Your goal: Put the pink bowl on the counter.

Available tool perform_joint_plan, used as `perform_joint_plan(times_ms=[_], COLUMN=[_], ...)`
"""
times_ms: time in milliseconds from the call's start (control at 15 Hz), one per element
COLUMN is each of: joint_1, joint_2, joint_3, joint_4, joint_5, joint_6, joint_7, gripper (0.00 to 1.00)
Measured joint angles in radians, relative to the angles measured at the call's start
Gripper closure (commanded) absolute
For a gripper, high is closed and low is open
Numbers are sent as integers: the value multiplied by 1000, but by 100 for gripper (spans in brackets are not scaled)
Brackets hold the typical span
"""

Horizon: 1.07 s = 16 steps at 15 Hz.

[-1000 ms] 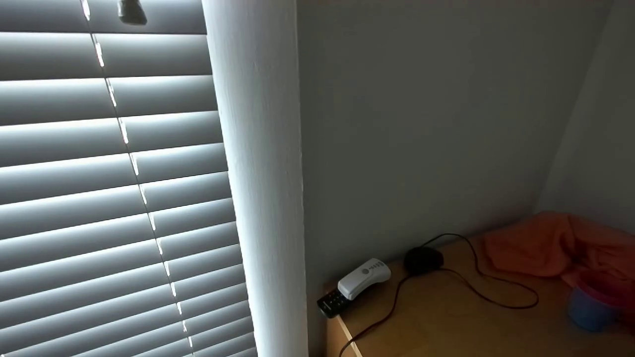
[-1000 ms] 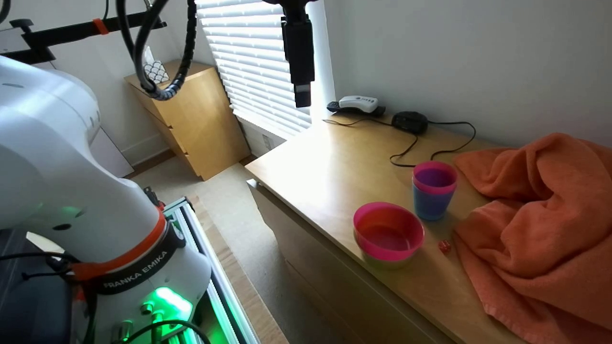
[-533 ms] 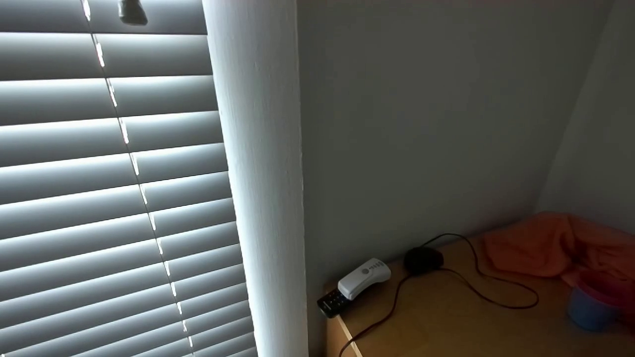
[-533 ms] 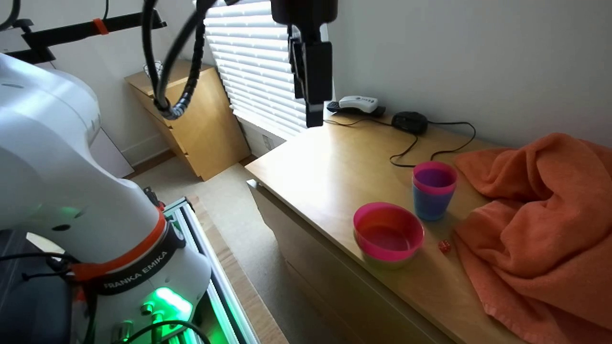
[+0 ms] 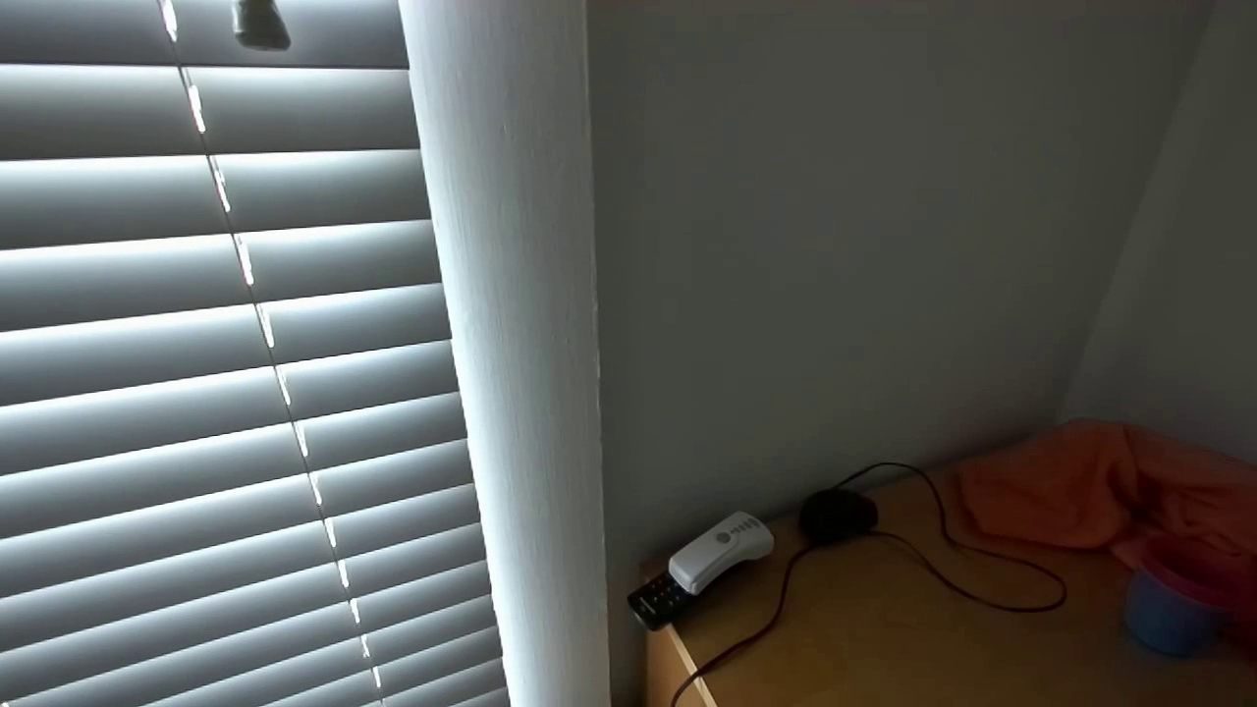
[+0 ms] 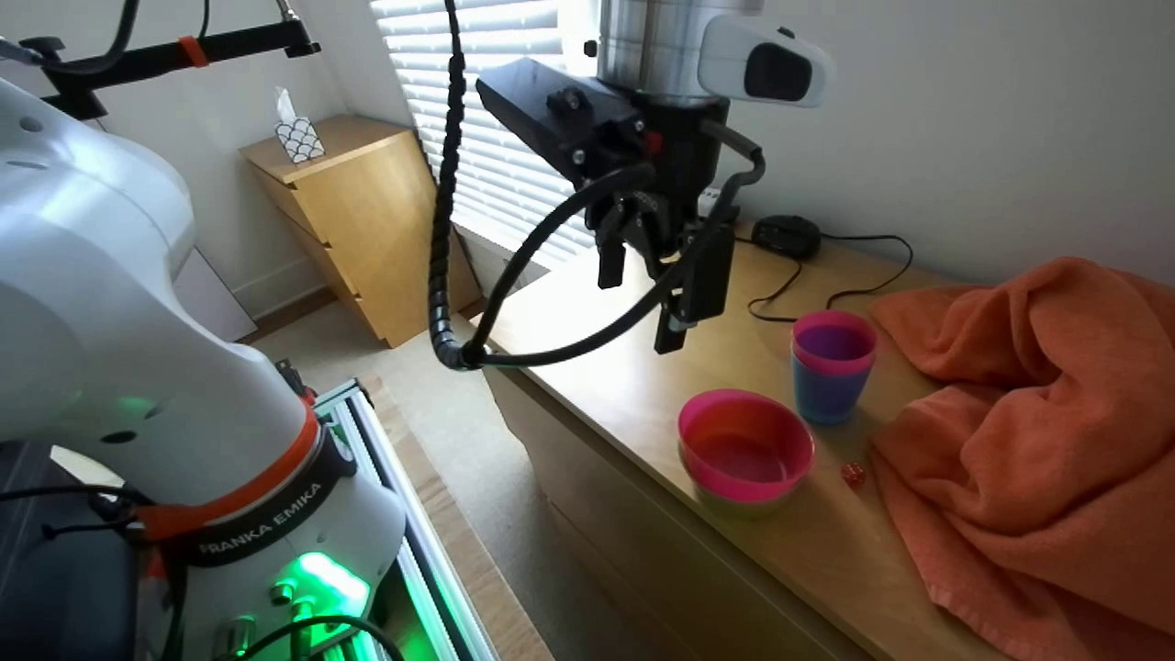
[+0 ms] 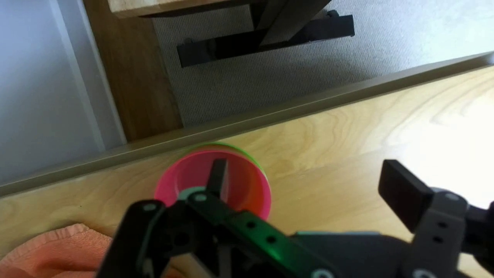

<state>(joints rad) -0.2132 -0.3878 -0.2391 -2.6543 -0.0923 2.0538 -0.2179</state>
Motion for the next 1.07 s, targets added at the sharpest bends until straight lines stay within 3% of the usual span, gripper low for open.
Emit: perform_joint_plan(times_ms=[400,1067], joint_1=[2,5], joint_2=[33,323], joint_3=[-3,-32], joint_4=[6,67], joint_5=[10,151], joint_6=[6,183], joint_7=[-12,-254], gripper=[0,0])
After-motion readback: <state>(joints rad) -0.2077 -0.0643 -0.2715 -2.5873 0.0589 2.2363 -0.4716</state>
